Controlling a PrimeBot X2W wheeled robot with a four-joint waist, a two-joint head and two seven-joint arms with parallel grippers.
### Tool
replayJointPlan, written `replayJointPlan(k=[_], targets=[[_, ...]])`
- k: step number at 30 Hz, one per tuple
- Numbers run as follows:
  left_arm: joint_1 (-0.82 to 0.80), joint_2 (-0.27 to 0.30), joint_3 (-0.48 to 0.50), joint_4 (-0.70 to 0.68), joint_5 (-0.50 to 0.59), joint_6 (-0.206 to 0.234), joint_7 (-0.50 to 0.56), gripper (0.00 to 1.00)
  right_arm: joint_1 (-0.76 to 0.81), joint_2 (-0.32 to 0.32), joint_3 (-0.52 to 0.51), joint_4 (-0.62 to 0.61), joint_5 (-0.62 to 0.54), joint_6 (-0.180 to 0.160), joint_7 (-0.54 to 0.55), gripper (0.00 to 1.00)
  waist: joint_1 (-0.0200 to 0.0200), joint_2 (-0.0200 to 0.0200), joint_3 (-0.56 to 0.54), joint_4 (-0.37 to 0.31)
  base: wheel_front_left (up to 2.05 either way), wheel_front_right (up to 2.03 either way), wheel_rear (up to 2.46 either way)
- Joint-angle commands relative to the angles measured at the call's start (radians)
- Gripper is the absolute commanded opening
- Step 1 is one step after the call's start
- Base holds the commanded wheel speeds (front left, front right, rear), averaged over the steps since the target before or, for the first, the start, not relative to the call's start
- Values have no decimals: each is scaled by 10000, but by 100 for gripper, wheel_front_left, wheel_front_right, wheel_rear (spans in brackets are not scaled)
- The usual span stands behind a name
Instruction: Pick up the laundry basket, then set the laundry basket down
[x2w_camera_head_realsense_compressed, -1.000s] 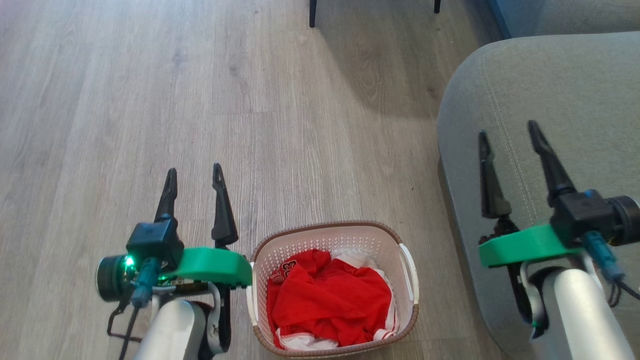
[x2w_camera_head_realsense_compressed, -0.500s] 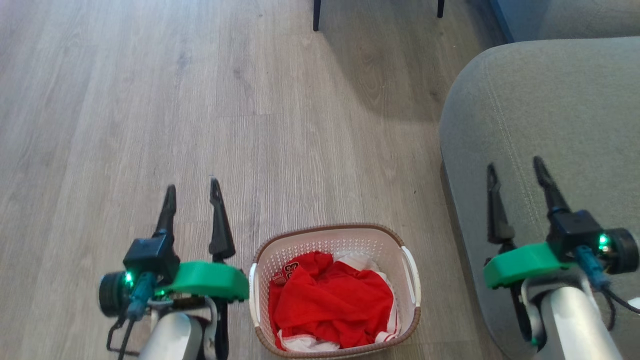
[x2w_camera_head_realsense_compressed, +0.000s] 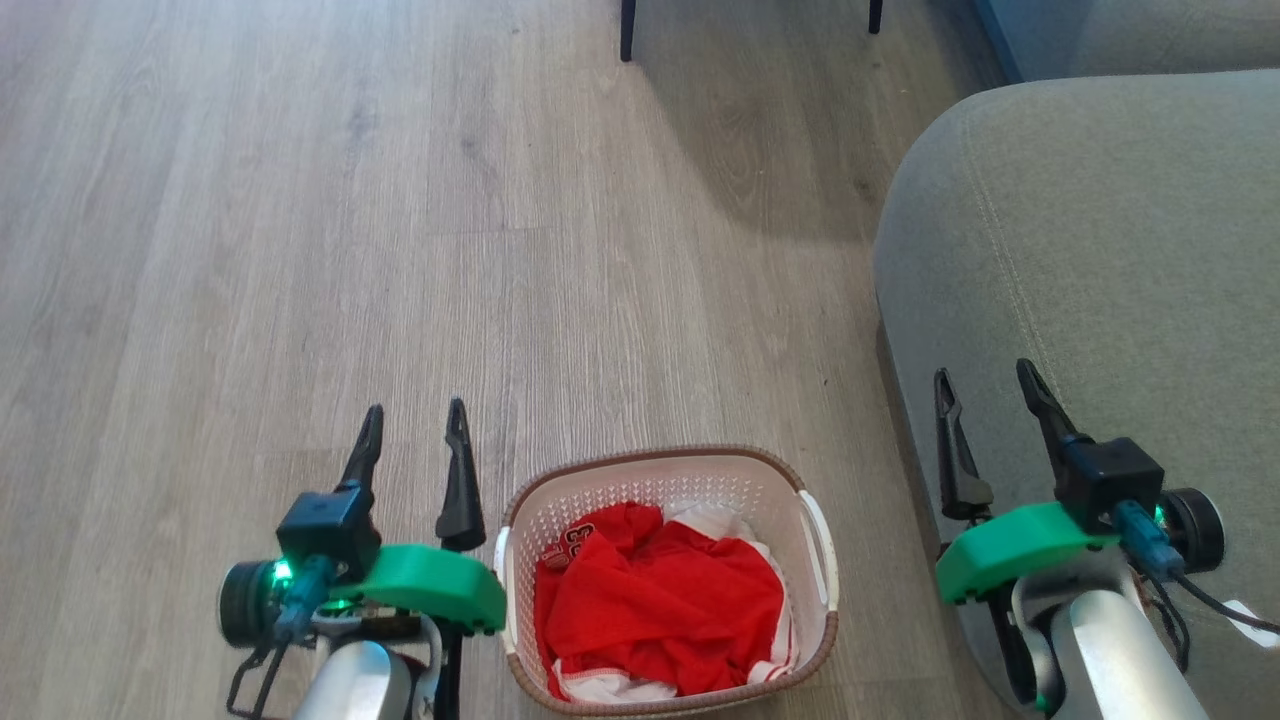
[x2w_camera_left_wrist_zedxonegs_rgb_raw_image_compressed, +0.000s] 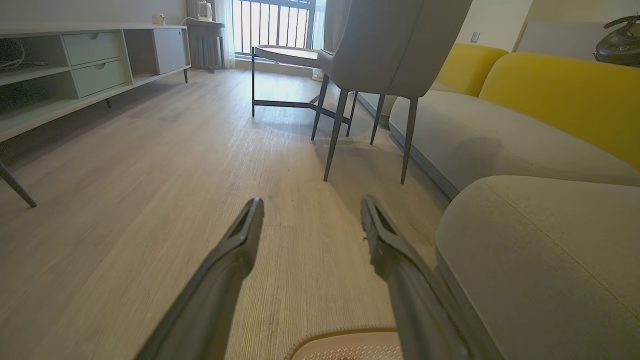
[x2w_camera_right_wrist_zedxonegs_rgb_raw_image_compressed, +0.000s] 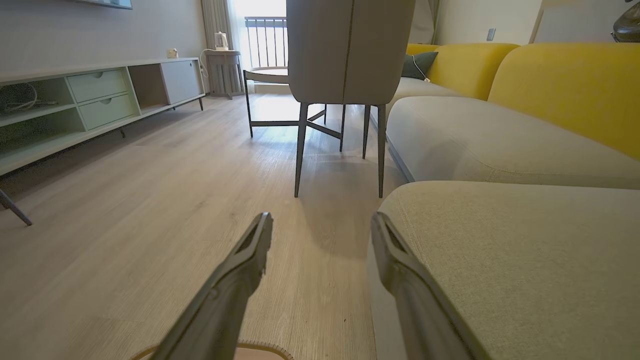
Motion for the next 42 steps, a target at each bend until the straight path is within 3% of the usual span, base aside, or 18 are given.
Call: replayJointPlan(k=[1,42], targets=[[-295,-8,396,-275,-121,18,-53,100,-412,-20,184,-325,-118,69,-118,100,0,-1,25,2,0,0,0],[-350,-9,731,-437,-740,13,-53,100,-535,-96,291,-226,-292,69,-118,100,0,-1,196,58,0,0,0]])
